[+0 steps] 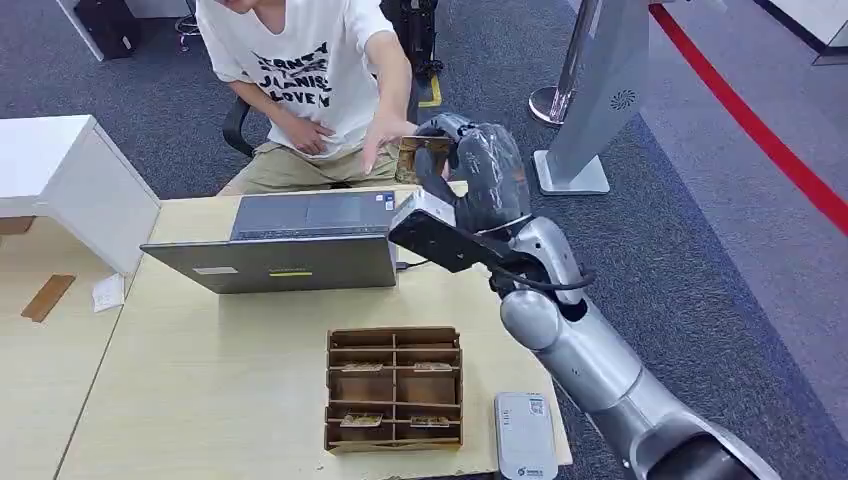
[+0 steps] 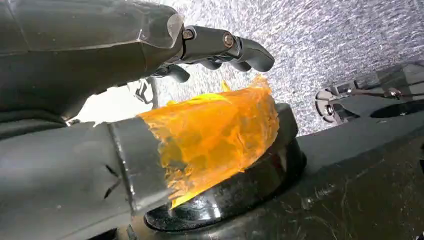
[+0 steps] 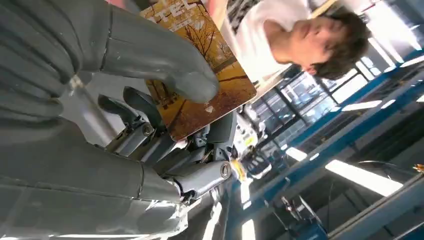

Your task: Pass the card to the sensor for recognition and then transmit it.

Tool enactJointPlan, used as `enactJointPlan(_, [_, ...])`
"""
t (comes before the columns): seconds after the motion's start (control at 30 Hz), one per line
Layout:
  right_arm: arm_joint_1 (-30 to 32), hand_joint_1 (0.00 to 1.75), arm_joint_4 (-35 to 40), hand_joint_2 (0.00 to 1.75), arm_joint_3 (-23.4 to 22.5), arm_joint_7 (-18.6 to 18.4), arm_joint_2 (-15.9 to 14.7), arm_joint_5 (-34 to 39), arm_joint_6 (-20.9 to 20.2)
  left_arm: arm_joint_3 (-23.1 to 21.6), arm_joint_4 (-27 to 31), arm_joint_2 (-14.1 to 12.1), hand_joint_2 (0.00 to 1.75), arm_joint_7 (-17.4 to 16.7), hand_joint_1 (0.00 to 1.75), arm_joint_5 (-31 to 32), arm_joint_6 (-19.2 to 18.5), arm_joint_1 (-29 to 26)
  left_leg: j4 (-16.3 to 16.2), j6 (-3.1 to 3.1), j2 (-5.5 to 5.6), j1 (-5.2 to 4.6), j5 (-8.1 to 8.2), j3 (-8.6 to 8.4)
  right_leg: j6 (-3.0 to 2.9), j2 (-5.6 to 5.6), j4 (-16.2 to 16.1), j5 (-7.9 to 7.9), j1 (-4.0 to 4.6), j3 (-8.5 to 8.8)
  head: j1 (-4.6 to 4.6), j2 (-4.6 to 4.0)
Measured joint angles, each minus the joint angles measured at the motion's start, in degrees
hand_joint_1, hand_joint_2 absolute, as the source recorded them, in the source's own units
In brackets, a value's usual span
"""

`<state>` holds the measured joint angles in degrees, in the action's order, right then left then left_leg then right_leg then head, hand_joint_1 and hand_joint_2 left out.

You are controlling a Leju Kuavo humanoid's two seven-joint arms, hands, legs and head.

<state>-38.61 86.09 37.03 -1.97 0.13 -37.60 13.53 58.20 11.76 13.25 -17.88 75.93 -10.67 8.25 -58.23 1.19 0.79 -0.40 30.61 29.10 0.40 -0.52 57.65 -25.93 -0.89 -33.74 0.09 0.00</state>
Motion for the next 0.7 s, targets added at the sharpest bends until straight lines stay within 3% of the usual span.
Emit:
enactJointPlan(0.13, [-3.3, 1.75, -5.3, 1.75, 1.3, -2.1, 2.5, -6.1, 0.0, -1.0, 0.0, -0.3, 0.00, 0.9, 0.00, 0.7, -2.4, 0.4, 0.0, 0.00, 0.03, 0.00, 0.00, 0.00, 0.00, 0.02, 0.0, 0.00, 0.01, 0.00, 0.02, 0.00])
enactJointPlan(0.4, [-5.1, 1.75, -13.9, 1.75, 3.6, -3.5, 6.7, -15.4, 1.0, -2.1, 0.0, -0.4, 0.00, 1.0, 0.00, 1.2, -3.0, 0.8, 0.0, 0.00, 0.03, 0.01, 0.00, 0.00, 0.00, 0.01, 0.0, -0.01, 0.01, -0.01, 0.00, 0.00])
enactJointPlan(0.43, [-5.0, 0.42, -14.5, 1.75, 3.8, -3.5, 6.9, -16.0, 1.0, -2.2, 0.0, -0.4, 0.00, 1.0, 0.00, 1.2, -3.1, 0.8, 0.0, 0.00, 0.03, 0.01, 0.00, 0.00, 0.00, 0.02, 0.0, -0.01, 0.01, -0.01, 0.00, 0.00])
enactJointPlan(0.47, [-4.9, 0.00, -15.5, 1.75, 4.0, -3.4, 7.3, -17.1, 0.9, -2.3, 0.0, -0.4, 0.00, 1.0, 0.00, 1.1, -3.0, 0.8, 0.0, 0.00, 0.04, 0.00, 0.00, 0.01, 0.00, 0.02, 0.0, -0.01, 0.01, -0.01, 0.02, 0.00])
enactJointPlan(0.7, [-3.9, 0.00, -19.5, 1.75, 5.2, -4.5, 8.5, -20.1, -2.4, -2.4, 0.0, -0.4, 0.00, 1.0, 0.00, 0.3, -2.9, 0.8, 0.0, 0.00, 0.04, 0.00, 0.00, 0.01, 0.01, 0.02, 0.0, -0.01, 0.00, -0.02, 0.00, 0.00])
